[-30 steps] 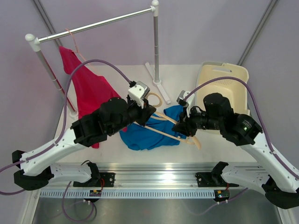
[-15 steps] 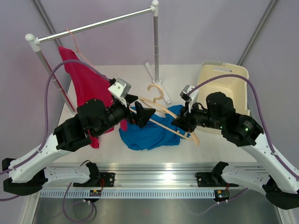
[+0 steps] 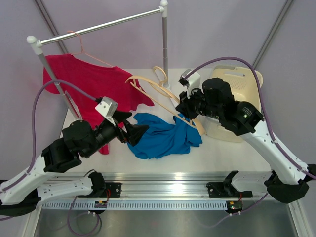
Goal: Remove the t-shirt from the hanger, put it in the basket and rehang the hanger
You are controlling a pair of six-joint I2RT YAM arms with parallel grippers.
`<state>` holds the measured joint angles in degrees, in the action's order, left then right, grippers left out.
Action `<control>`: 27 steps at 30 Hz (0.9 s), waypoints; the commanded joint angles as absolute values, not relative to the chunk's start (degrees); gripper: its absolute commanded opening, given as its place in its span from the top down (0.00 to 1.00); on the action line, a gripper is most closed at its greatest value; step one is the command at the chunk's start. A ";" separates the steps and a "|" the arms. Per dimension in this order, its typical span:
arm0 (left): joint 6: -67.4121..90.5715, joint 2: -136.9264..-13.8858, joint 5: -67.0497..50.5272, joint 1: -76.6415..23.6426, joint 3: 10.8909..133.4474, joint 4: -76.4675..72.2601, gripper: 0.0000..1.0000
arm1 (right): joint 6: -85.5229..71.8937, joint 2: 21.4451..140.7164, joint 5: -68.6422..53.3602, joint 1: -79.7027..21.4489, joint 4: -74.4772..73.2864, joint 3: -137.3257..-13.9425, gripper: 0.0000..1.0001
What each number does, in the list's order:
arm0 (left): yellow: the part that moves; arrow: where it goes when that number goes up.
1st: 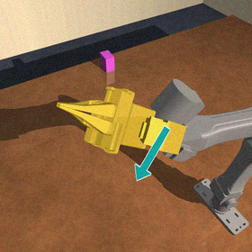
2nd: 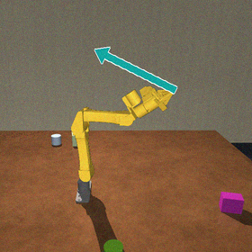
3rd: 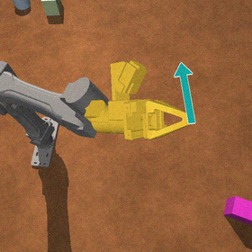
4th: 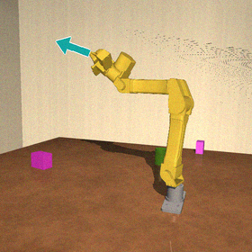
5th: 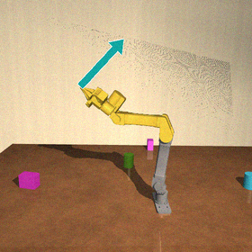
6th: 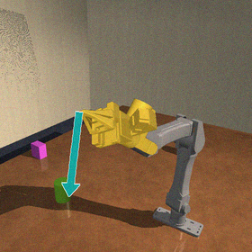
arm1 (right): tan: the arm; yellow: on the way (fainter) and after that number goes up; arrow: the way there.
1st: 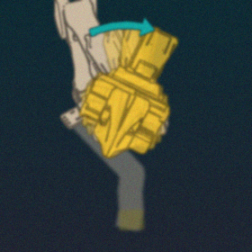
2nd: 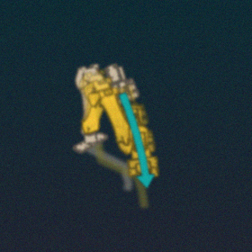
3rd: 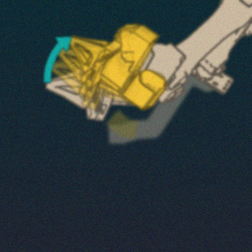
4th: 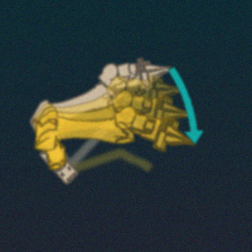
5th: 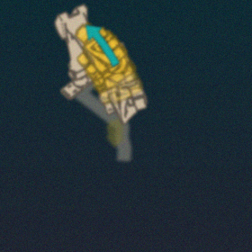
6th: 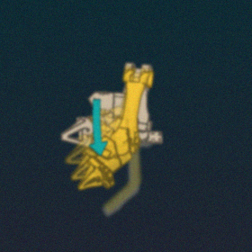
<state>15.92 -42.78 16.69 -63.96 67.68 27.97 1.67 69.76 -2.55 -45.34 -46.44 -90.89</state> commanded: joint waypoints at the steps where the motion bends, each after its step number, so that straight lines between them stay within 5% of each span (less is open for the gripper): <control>1: 16.52 -39.91 19.86 -63.90 65.58 28.12 0.01 | 4.22 68.47 -0.26 -45.79 -45.10 -94.13 1.00; 13: 21.00 -37.35 17.93 -63.90 56.44 24.27 0.01 | -1.58 66.09 4.21 -45.79 -37.79 -96.06 1.00; 27: 21.71 -36.65 19.15 -63.90 45.28 10.83 0.01 | 2.98 85.59 15.02 -45.79 -38.41 -111.08 1.00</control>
<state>21.45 -37.69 18.20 -63.96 47.44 19.16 0.45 84.18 10.35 -45.36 -41.71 -105.54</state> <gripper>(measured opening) 0.987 0.251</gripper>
